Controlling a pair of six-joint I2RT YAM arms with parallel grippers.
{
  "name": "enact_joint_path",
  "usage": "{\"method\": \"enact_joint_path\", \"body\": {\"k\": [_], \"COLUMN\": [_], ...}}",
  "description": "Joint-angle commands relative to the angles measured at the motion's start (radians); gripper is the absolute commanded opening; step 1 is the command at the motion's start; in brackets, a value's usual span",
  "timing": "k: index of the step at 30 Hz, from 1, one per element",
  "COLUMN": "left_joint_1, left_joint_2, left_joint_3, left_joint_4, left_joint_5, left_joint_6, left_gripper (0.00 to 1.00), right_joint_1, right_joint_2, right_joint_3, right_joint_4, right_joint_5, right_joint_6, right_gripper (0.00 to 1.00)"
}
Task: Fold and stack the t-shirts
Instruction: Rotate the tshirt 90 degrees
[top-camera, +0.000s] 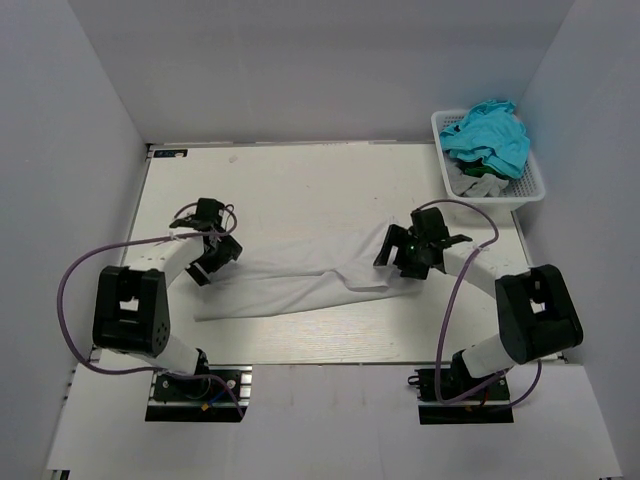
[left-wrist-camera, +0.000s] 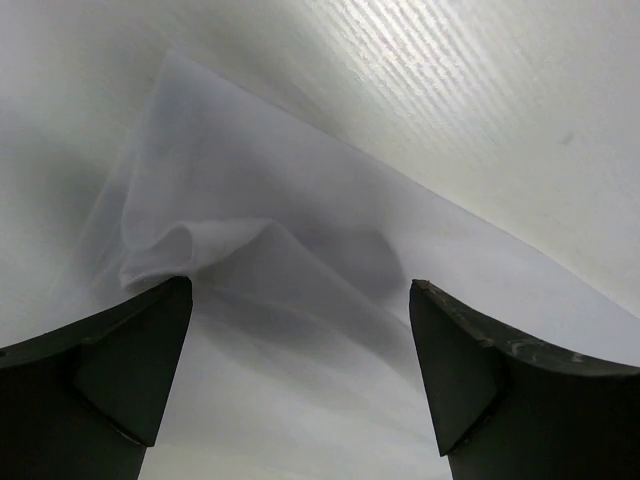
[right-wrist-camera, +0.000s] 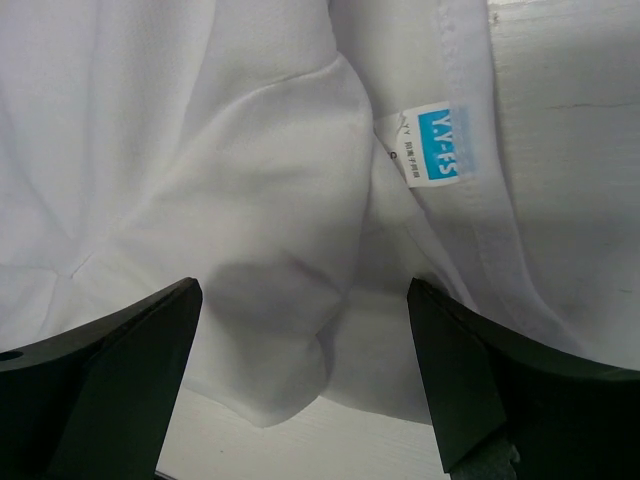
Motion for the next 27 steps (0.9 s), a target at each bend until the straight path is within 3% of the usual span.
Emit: {"method": "enact_joint_path", "body": {"k": [1, 9, 16, 27], "left_joint_1": [-0.006, -0.015, -0.057, -0.179], "left_joint_2": [-0.128, -0.213, -0.072, -0.105], "left_joint_3": [0.056, 0.113, -0.002, -0.178], "left_joint_4": [-0.059, 0.013, -0.045, 0.035], "left_joint_5": [-0.049, 0.175, 0.223, 0.206], "left_joint_6": [0.008, 0.162, 0.162, 0.040], "left_gripper": [1.00, 1.00, 1.00, 1.00], "right_joint_1": [0.000, 0.018, 0.057, 0.049], "right_joint_2": [-0.051, -0.205, -0.246, 0.045], "right_joint_3": [0.055, 0.148, 0.034, 0.089], "right_joint_4": [-0.056, -0.274, -0.207, -0.093], "right_joint_5": [0.054, 0.042, -0.221, -0.217], "right_joint_6": [-0.067, -0.189, -0.198, -0.186], "right_gripper": [0.90, 0.90, 0.90, 0.90]}}
